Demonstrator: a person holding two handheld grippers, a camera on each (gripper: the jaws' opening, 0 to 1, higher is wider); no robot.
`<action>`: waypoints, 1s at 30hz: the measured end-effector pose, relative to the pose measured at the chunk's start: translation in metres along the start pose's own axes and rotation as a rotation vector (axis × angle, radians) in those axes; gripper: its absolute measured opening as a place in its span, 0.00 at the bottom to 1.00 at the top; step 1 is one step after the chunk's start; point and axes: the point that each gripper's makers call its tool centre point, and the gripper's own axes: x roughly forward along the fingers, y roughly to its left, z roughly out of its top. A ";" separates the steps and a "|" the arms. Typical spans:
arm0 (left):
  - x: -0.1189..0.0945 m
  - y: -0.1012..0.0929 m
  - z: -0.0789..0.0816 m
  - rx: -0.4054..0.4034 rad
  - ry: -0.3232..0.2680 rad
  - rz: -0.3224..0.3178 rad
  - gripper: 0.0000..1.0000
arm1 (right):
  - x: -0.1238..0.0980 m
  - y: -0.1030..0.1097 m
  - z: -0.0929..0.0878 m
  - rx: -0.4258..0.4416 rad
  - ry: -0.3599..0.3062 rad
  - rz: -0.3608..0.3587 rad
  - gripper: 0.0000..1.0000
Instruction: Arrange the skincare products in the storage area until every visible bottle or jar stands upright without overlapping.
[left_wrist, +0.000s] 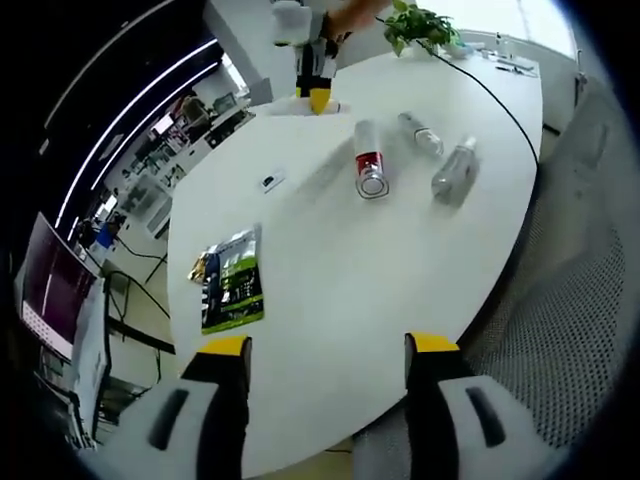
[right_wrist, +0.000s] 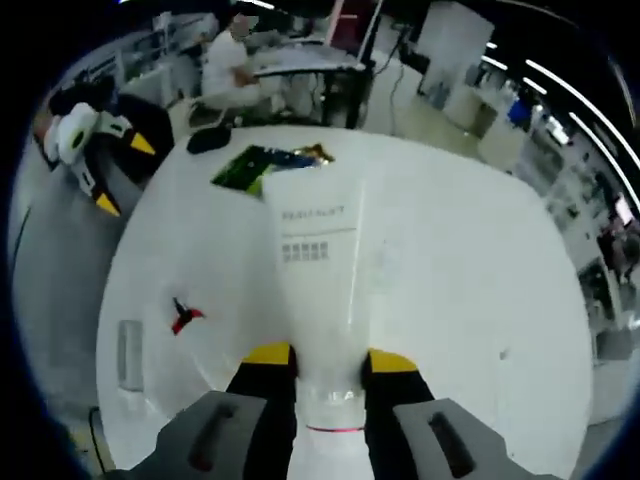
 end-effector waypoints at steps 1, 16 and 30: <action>-0.001 0.000 0.003 -0.011 -0.014 -0.004 0.63 | -0.002 -0.002 0.001 0.011 -0.015 -0.008 0.19; -0.008 -0.001 0.024 -0.080 -0.141 -0.014 0.57 | -0.061 0.045 0.045 0.196 -0.307 -0.068 0.20; -0.023 -0.019 0.054 -0.158 -0.292 -0.097 0.65 | -0.078 0.143 0.044 0.264 -0.411 -0.071 0.21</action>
